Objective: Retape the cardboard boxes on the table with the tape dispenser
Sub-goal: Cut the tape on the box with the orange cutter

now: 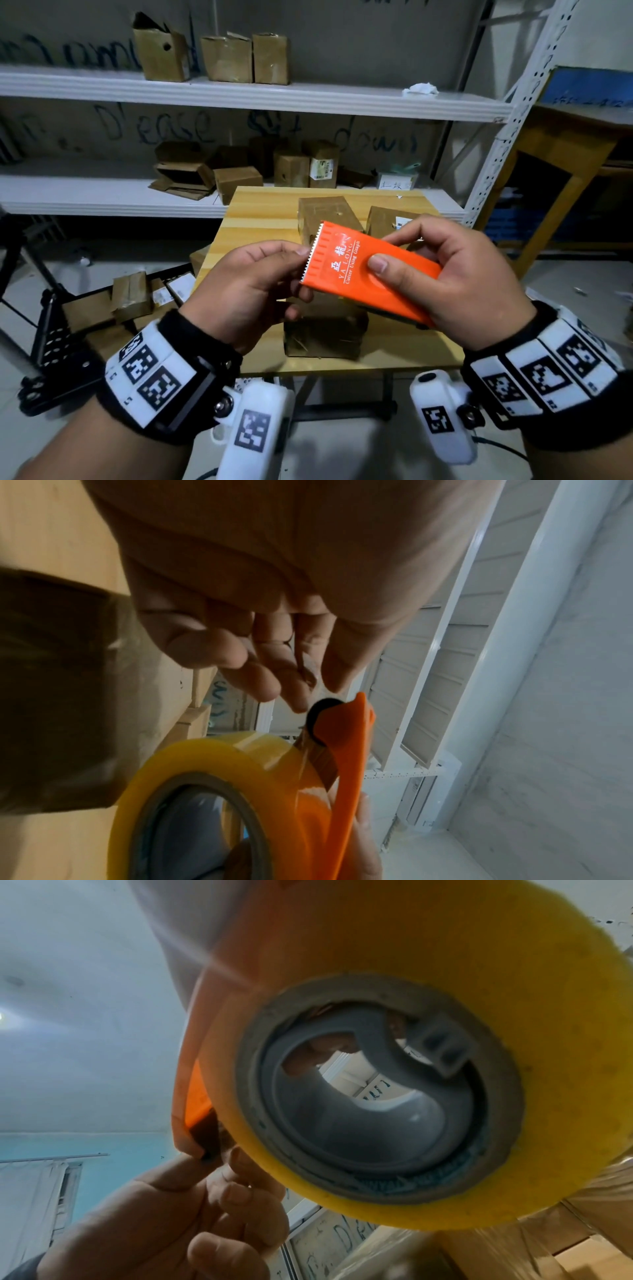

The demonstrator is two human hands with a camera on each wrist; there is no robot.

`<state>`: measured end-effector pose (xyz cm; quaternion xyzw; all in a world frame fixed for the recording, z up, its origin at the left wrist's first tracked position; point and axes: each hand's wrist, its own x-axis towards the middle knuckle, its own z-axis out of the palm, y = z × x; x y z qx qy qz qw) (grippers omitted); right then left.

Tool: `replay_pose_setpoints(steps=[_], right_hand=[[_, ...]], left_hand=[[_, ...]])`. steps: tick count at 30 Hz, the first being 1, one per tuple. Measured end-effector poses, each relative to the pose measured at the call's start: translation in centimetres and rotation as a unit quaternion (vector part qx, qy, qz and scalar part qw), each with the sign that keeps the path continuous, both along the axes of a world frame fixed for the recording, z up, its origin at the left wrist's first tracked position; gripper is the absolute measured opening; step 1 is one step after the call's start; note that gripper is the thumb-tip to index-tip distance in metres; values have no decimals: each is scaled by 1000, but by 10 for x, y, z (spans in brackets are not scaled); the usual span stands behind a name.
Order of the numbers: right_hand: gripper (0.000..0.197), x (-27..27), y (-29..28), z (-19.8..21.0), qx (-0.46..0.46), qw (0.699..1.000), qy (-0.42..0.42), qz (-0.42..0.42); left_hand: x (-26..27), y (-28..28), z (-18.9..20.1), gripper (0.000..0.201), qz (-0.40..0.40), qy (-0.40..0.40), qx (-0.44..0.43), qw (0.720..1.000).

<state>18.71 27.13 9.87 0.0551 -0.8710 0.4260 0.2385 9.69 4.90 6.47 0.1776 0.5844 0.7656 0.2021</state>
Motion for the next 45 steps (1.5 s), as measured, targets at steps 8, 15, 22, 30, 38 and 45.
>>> replay_pose_setpoints(steps=[8, 15, 22, 30, 38, 45], right_hand=[[32, 0, 3, 1, 23, 1000, -3, -3], [34, -2, 8, 3, 64, 998, -25, 7], [30, -6, 15, 4, 85, 996, -29, -12], [34, -7, 19, 4, 103, 994, -43, -21], [39, -8, 29, 0, 124, 990, -55, -37], [50, -11, 39, -5, 123, 989, -71, -48]], left_hand=[[3, 3, -2, 15, 61, 103, -54, 991], [3, 8, -7, 18, 134, 168, -87, 973], [-2, 3, -9, 17, 178, 181, -102, 962], [-6, 2, -11, 17, 183, 168, -109, 962], [-13, -6, -12, 17, 215, 151, -108, 959], [-15, -10, -13, 18, 221, 135, -120, 958]])
